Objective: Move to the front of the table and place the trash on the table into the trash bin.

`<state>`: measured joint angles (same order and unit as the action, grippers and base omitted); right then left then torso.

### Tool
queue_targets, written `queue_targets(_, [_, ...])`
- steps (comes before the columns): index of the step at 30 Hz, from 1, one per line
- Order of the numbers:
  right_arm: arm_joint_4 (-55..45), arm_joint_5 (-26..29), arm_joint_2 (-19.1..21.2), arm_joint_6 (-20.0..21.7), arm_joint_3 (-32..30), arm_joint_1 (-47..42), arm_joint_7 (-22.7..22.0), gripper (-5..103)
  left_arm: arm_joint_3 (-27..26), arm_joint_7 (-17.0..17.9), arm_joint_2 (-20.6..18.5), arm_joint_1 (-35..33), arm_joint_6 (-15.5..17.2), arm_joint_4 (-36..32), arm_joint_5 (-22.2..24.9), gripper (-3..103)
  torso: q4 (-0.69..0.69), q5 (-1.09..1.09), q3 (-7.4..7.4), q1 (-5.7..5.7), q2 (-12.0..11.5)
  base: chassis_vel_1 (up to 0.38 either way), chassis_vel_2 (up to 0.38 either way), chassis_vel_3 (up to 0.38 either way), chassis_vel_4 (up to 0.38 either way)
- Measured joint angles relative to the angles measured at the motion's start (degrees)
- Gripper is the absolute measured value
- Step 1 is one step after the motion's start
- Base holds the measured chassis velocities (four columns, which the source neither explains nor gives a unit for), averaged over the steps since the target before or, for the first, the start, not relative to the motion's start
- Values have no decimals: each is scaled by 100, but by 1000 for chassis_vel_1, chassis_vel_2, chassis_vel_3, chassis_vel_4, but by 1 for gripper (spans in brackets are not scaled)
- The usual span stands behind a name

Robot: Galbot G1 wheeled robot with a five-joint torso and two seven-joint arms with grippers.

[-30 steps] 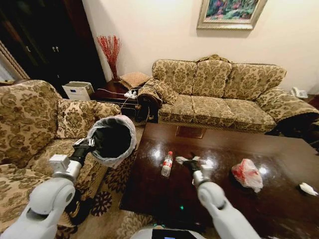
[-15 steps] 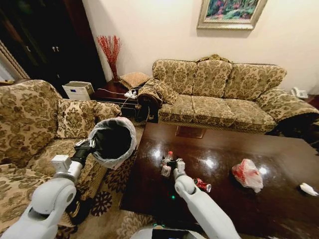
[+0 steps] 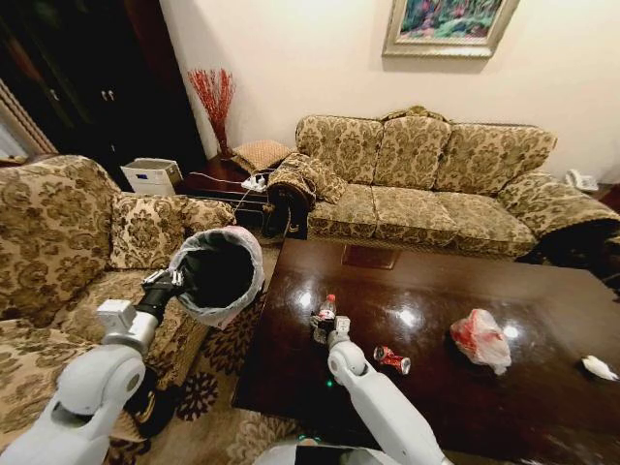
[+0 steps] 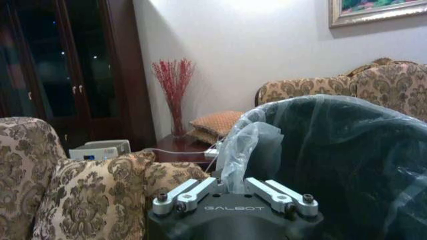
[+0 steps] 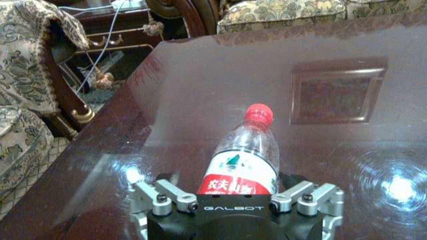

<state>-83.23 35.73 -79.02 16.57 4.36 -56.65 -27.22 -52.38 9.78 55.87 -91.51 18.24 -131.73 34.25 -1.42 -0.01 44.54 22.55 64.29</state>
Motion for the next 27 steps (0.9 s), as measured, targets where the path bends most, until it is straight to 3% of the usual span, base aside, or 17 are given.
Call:
queue_targets(5, [73,-2,-48,-13,-30,-9,55,84,23,-1,-1,12,0,-6,1,3,1,0,0,-1,0,0,0,0,0])
queue_targets(8, [86,-5,-51,-25,-37,-7,84,67,28,-2,-14,18,0,-26,2,3,0,1,-1,-1,1,0,0,0,0])
queue_targets(12, [91,-7,-45,-35,-48,-8,89,61,28,-1,-22,18,0,-26,3,3,-1,1,-1,-1,1,0,0,0,0])
queue_targets(15, [31,-10,-6,-48,-76,-46,85,49,74,-3,-52,21,0,-11,9,3,-2,2,-1,-1,1,0,0,0,0])
queue_targets(20, [-56,-10,91,-162,-103,-69,-50,39,204,0,-154,82,1,86,61,3,-2,2,1,-1,1,0,0,0,0])
queue_targets(27, [-813,-24,664,-301,-434,194,-154,23,644,68,-696,609,119,463,318,3,1,1,3,1,-1,0,0,0,0])
